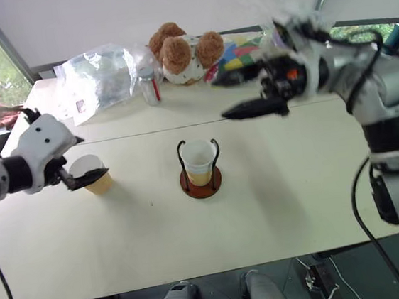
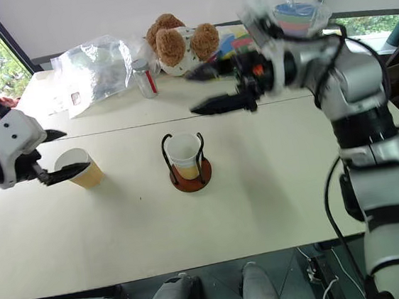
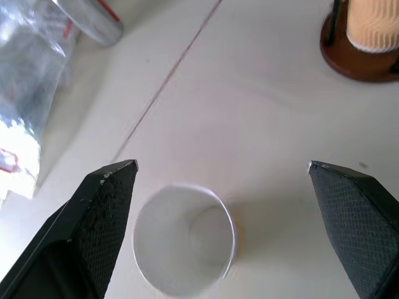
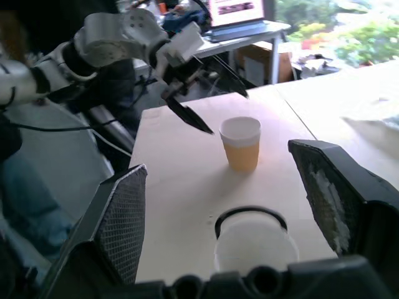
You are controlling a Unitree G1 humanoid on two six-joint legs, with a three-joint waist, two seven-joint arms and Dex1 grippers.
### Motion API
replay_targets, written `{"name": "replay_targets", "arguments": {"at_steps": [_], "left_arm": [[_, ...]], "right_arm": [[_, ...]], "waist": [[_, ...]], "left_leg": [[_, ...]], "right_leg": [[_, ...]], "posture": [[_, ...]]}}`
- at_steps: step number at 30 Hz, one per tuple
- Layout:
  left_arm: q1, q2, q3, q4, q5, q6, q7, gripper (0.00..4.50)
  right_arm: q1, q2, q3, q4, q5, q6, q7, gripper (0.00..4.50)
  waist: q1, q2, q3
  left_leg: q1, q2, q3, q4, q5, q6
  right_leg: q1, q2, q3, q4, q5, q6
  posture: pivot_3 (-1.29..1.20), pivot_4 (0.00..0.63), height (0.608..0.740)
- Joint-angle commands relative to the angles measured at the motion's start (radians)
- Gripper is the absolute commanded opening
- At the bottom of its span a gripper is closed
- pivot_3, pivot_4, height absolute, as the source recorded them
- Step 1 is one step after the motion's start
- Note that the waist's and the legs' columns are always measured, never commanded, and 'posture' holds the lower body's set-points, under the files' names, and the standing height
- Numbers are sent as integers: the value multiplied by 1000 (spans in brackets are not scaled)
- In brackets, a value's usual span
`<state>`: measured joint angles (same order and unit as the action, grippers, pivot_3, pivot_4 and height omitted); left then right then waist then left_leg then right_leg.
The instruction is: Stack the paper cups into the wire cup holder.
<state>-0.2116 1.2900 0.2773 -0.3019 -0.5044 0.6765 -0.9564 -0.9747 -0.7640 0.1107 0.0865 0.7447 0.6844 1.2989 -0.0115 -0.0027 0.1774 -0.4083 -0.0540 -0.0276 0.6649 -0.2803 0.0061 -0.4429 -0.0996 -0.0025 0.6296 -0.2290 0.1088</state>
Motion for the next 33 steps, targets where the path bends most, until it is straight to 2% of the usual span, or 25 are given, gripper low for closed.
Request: {"name": "replay_targets", "arguments": {"at_steps": [1,4,9,17,21,24,27,30,31,33], "left_arm": [[18,63,72,67,38,-67,-112,4500],[36,137,80,140,38,-76,-252,4500],[37,176,16,209,107,-155,-317,4500],[-109,81,-157,314,199,-271,-322,4500],[-211,-9,-272,411,284,-354,-332,4500],[-250,-40,-317,470,332,-408,-354,3604],[-282,-70,-351,523,365,-448,-372,2073],[-309,-94,-365,562,395,-483,-379,343],[-316,-101,-368,571,402,-492,-381,29],[-322,-109,-370,577,412,-500,-383,29]], "right_arm": [[82,-20,-84,-199,47,73,-95,3940],[203,-23,-143,-290,68,113,-164,3940],[253,7,-166,-337,69,116,-221,3940],[289,42,-186,-367,78,115,-271,3940],[313,40,-203,-398,95,131,-301,3940],[316,39,-205,-407,97,137,-314,4002],[312,32,-209,-411,102,143,-325,4002],[305,26,-208,-411,101,147,-334,4002],[303,25,-208,-411,100,148,-338,4002],[304,22,-211,-414,104,151,-340,4002]], "waist": [[-2,0,0],[-4,0,0],[-3,0,0],[2,-1,0],[0,-1,0],[-3,-1,0],[-3,-1,0],[-2,-1,0],[-1,-2,0],[0,-2,0]], "left_leg": [[0,0,0,0,0,0],[0,1,1,0,0,0],[1,1,2,1,0,1],[0,1,2,2,-1,2],[1,1,2,2,-1,3],[1,1,2,2,-1,3],[1,1,2,2,-1,3],[1,1,2,2,-1,3],[1,1,2,2,-1,3],[0,1,2,3,-1,3]], "right_leg": [[0,0,0,0,0,0],[0,1,0,0,0,0],[0,1,0,1,0,0],[2,2,0,1,0,0],[3,2,-1,1,0,0],[3,2,-1,2,0,0],[3,2,-1,2,0,0],[3,3,-1,2,0,1],[3,3,-1,2,0,1],[3,3,-1,2,0,1]], "posture": [[0,150,740],[0,150,740],[0,150,740],[0,150,740],[0,150,740],[0,150,740],[0,150,740],[0,150,740],[0,150,740],[0,150,740]]}}
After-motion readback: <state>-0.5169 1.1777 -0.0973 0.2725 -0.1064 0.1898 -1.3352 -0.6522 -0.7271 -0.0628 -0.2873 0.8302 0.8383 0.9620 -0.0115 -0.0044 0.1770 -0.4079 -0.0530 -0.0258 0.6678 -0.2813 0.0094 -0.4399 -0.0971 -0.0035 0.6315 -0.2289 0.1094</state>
